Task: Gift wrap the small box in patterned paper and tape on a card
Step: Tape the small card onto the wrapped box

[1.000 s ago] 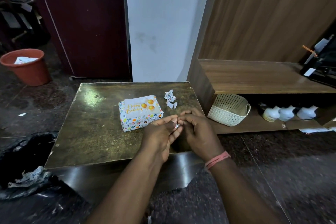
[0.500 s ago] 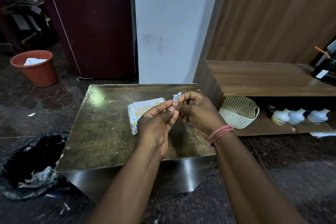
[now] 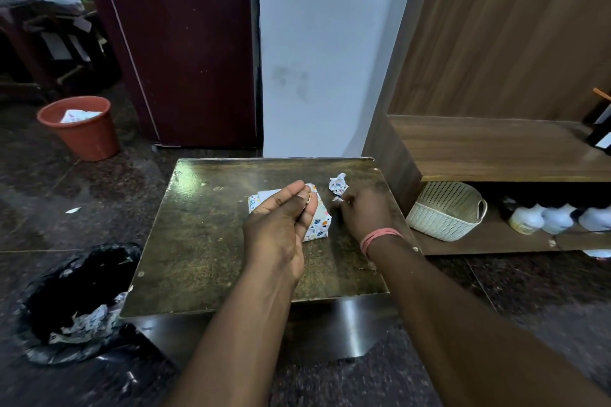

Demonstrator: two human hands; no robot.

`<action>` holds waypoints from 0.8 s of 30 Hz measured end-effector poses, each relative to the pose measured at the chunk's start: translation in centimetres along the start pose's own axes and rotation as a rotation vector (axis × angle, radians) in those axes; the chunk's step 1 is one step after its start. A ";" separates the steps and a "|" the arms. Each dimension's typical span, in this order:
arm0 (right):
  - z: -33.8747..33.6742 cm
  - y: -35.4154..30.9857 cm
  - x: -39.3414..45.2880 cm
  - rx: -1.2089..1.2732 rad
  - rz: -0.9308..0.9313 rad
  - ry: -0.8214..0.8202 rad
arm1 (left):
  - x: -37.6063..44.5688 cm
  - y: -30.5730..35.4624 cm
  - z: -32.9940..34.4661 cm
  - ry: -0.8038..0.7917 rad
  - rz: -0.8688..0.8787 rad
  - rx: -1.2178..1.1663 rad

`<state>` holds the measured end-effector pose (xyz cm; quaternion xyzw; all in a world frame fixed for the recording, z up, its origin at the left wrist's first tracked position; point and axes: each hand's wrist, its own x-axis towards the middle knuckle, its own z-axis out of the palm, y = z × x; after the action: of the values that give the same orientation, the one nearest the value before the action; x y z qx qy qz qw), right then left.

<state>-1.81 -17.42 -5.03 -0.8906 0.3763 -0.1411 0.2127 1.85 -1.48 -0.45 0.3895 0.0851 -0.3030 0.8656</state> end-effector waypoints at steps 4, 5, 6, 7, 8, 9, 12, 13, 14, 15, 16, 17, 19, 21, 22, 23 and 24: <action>-1.1 -0.6 0.5 0.238 0.050 0.208 | 0.7 0.8 -0.3 0.025 0.020 -0.020; -1.2 -0.7 0.8 0.284 0.039 0.245 | 0.8 1.2 -0.5 0.032 0.030 -0.027; -1.5 -1.0 1.0 0.292 0.016 0.238 | 1.0 1.6 -0.6 0.039 0.042 -0.030; -1.6 -1.4 1.3 0.266 -0.005 0.178 | 1.0 1.8 -0.8 0.048 0.053 -0.029; -1.7 -2.0 1.5 0.205 -0.014 0.089 | 1.1 2.1 -1.0 0.056 0.062 -0.027; -1.5 -2.3 1.9 0.102 -0.015 0.002 | 1.2 2.3 -1.2 0.065 0.065 -0.026; -0.9 -2.6 3.1 -0.102 -0.030 -0.034 | 1.3 2.8 -2.0 0.093 0.060 -0.038; -0.7 -2.7 3.3 -0.091 0.002 -0.017 | 1.4 3.1 -2.3 0.102 0.061 -0.041; -0.6 -2.7 3.1 -0.069 0.035 -0.007 | 1.5 3.3 -2.7 0.106 0.064 -0.046; -0.4 -2.7 3.0 -0.038 0.054 -0.016 | 1.6 3.5 -3.0 0.109 0.071 -0.051; -0.4 -2.7 2.9 0.018 0.057 -0.008 | 1.7 3.8 -3.3 0.111 0.077 -0.055; -0.4 -2.7 2.8 0.104 0.063 0.008 | 1.8 4.0 -3.5 0.115 0.081 -0.057; -1.2 -3.9 2.5 0.368 0.071 0.077 | 2.0 4.5 -3.8 0.128 0.094 -0.060; -2.2 -5.9 1.8 0.586 0.047 0.122 | 2.2 4.8 -4.3 0.138 0.108 -0.059; -2.6 -7.3 0.9 0.654 0.008 0.100 | 2.2 4.8 -4.4 0.136 0.110 -0.054; -2.7 -9.0 -0.2 0.683 -0.053 0.052 | 2.1 5.0 -4.5 0.136 0.116 -0.051; -2.5 -10.6 -1.7 0.669 -0.123 -0.001 | 2.1 5.0 -4.6 0.135 0.124 -0.048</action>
<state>2.48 -10.21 2.18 -0.7926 0.2548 -0.2688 0.4843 6.95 3.44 -1.23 0.3929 0.1263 -0.2198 0.8840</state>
